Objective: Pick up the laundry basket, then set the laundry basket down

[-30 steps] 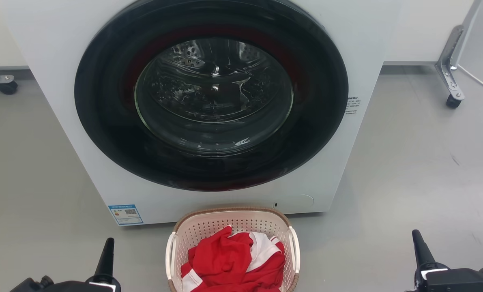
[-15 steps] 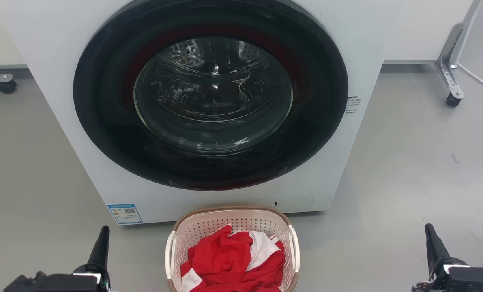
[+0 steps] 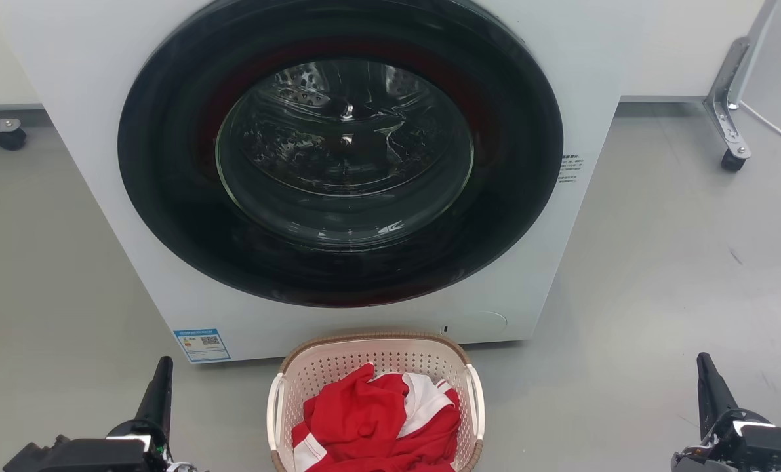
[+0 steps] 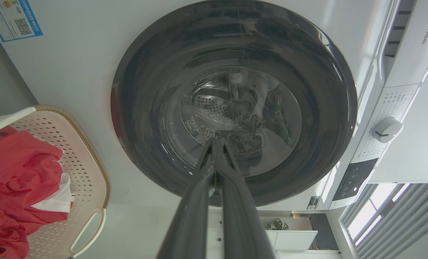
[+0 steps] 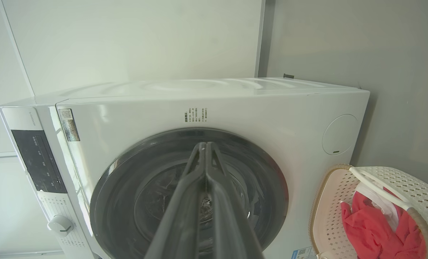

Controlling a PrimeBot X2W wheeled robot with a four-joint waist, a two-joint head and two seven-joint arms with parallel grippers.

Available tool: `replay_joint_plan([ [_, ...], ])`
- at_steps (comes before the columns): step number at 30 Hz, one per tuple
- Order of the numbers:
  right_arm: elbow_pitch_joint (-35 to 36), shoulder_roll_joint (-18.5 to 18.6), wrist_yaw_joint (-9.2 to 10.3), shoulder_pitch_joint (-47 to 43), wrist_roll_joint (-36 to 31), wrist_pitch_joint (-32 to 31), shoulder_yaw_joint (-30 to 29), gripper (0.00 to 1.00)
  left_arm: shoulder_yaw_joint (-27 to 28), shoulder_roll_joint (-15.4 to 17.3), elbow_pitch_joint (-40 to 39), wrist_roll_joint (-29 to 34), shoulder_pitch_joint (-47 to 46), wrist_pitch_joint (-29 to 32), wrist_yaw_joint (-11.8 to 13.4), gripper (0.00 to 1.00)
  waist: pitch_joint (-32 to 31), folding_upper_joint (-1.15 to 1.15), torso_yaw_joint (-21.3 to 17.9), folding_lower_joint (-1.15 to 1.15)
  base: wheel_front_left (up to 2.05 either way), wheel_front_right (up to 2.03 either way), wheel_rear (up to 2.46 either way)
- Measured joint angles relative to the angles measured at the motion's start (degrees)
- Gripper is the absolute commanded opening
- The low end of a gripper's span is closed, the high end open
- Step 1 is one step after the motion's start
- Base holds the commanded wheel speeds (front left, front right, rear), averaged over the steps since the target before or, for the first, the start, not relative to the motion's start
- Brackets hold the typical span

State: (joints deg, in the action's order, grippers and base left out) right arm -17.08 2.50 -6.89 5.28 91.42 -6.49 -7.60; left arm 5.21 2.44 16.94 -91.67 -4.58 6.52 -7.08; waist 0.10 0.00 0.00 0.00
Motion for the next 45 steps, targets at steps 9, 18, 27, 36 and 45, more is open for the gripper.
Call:
replay_joint_plan([
  [9, 0.0, 0.0, 0.00, 0.0, 0.0, 0.0, 0.0, 0.00, 0.0, 0.0, 0.0, 0.0, 0.0, 0.0, 0.0, 0.00, 0.0, 0.00, 0.0, 0.00, 0.00, 0.00, 0.00],
  [18, 0.0, 0.0, 0.00, 0.0, 0.0, 0.0, 0.0, 0.00, 0.0, 0.0, 0.0, 0.0, 0.0, 0.0, 0.0, 0.00, 0.0, 0.00, 0.0, 0.00, 0.00, 0.00, 0.00],
  [27, 0.0, 0.0, 0.00, 0.0, 0.0, 0.0, 0.0, 0.00, 0.0, 0.0, 0.0, 0.0, 0.0, 0.0, 0.0, 0.00, 0.0, 0.00, 0.0, 0.00, 0.00, 0.00, 0.00],
  [36, 0.0, 0.0, 0.00, 0.0, 0.0, 0.0, 0.0, 0.00, 0.0, 0.0, 0.0, 0.0, 0.0, 0.0, 0.0, 0.00, 0.0, 0.00, 0.0, 0.00, 0.00, 0.00, 0.00],
  [45, 0.0, 0.0, -0.01, 0.0, 0.0, 0.0, 0.0, 0.00, 0.0, 0.0, 0.0, 0.0, 0.0, 0.0, 0.0, 0.00, 0.0, 0.00, 0.0, 0.00, 0.00, 0.00, 0.00],
])
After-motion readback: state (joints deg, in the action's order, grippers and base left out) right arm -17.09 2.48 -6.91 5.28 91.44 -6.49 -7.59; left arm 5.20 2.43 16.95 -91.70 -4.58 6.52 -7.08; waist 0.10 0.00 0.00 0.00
